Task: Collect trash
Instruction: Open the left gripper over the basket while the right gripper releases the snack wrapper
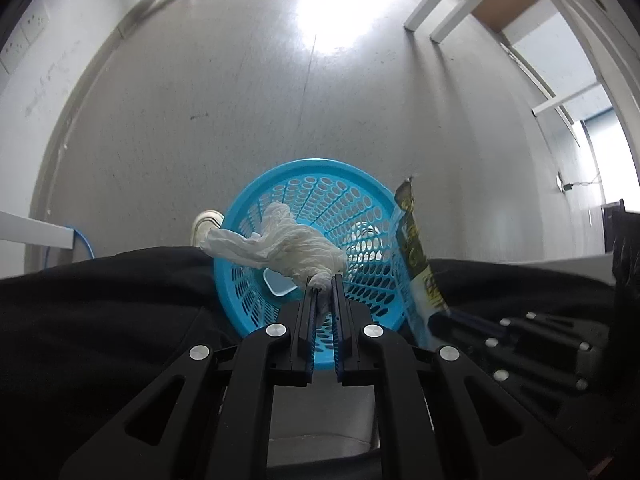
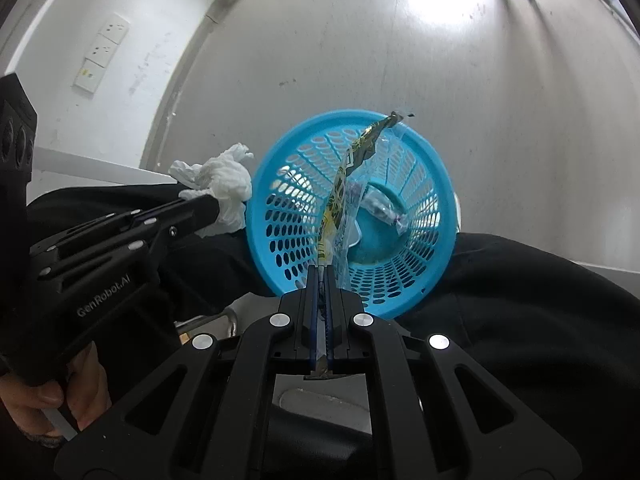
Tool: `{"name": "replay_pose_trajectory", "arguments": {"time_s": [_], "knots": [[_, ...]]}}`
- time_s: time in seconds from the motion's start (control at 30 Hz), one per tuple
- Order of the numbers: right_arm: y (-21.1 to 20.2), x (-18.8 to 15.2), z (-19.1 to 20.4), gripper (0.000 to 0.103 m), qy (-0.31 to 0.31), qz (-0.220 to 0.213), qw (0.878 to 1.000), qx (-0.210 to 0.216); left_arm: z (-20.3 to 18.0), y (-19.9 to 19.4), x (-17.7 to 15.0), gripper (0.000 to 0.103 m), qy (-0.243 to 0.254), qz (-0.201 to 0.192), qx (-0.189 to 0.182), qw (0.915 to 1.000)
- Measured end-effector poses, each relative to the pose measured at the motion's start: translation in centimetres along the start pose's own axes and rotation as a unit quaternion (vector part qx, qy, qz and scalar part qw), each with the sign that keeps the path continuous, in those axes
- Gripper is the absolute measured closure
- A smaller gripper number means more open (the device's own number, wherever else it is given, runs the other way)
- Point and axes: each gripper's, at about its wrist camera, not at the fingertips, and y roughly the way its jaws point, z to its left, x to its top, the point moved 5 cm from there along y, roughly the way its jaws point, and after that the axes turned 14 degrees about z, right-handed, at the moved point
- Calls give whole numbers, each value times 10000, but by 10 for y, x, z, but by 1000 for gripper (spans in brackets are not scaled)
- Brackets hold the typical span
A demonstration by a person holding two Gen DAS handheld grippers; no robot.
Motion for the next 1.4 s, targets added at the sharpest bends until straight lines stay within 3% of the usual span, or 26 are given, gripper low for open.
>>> {"name": "replay_pose_trajectory", "arguments": {"time_s": [0.23,0.63,0.77,0.8,0.83,0.87,0.93,1.4], "knots": [[34,15,-6,100,184,559,9978,305,13,36,19,97,-458,641,-402,9961],[65,33,-15,100,460,1056,9930,265,15,61,29,98,-600,950,-453,9926],[64,34,-17,98,495,978,9935,303,16,58,33,95,-544,839,-484,9938],[64,34,-19,97,532,943,9936,308,18,57,35,84,-607,747,-531,9939],[63,34,-20,92,573,912,9937,323,20,53,38,65,-682,672,-636,9934],[61,35,-22,87,619,870,9937,343,22,51,39,60,-739,615,-708,9928],[59,35,-24,71,662,785,9942,324,24,47,40,58,-815,533,-744,9925],[37,22,-11,70,452,427,9981,45,30,21,29,59,-859,141,-463,9951]]}}
